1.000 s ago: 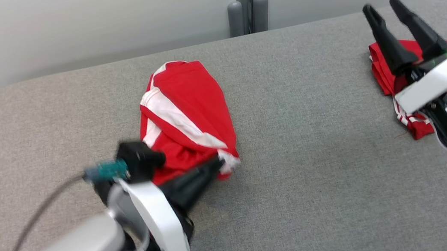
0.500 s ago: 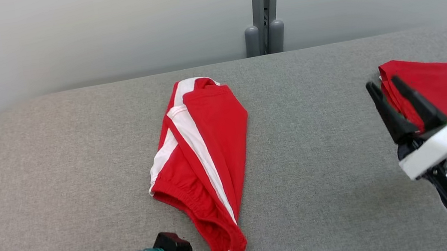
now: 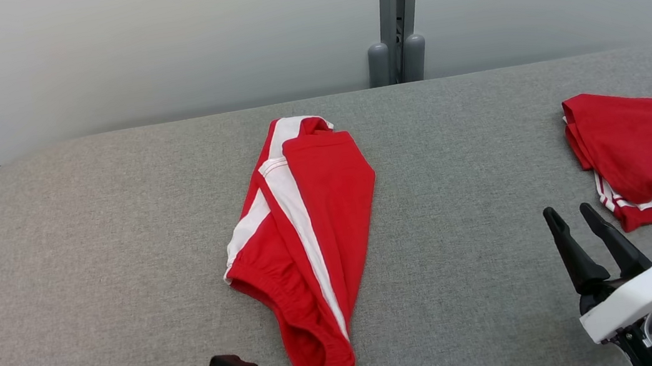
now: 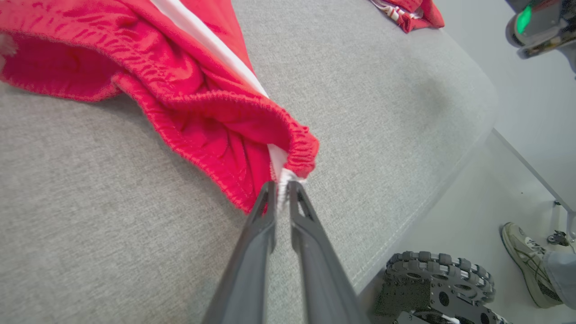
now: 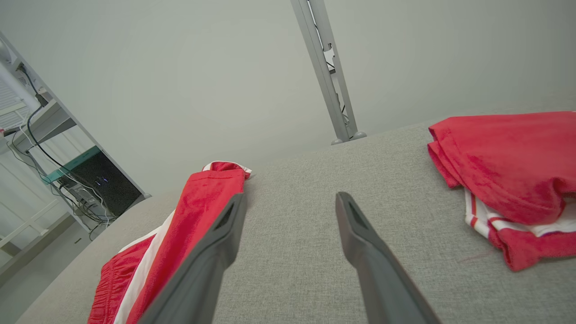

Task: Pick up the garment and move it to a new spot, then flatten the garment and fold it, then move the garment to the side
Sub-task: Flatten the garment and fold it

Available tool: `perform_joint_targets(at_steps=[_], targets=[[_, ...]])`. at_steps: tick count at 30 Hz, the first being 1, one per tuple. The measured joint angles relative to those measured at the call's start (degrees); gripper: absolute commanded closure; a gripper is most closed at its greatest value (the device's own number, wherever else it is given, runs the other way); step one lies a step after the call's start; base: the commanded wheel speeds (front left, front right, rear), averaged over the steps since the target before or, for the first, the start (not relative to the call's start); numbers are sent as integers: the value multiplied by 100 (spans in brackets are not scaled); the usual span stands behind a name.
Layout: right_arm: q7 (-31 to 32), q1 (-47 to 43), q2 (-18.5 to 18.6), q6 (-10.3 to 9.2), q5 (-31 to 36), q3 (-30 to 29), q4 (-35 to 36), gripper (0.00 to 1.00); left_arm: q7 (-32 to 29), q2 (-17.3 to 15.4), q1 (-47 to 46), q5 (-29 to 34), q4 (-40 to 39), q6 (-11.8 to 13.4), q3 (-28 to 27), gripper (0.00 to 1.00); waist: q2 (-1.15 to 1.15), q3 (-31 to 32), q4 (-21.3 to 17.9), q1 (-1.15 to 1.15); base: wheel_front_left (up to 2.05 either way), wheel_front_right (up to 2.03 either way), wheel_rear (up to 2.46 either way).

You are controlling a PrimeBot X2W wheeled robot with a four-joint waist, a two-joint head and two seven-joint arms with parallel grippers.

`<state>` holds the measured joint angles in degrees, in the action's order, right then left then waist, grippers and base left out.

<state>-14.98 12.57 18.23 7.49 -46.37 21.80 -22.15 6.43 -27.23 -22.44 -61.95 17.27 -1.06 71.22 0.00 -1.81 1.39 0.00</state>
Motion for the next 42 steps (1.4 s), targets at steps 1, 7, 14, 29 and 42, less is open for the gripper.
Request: perform_joint_targets(at_steps=[1,7,14,29,42], targets=[[-1,-12,-18,0,43,-19,19,0,29,-14,0,-40,-44,11,-46,0,0,-4,-5,0,0,0,0],[-1,3,-54,0,248,-122,98,0,419,-294,-18,-55,-509,336,-439,0,0,24,29,0,0,0,0],[0,-15,-66,0,408,-182,111,0,829,-415,182,81,-964,1033,-1256,0,0,77,202,0,0,0,0],[519,1163,-155,-1,661,372,-688,0,857,458,1080,1657,-1149,1280,-3301,0,0,-57,855,0,0,0,0],[1623,3111,-363,0,601,1029,-2593,0,857,1352,1218,2321,-749,597,-3774,0,0,-461,2002,0,0,0,0]])
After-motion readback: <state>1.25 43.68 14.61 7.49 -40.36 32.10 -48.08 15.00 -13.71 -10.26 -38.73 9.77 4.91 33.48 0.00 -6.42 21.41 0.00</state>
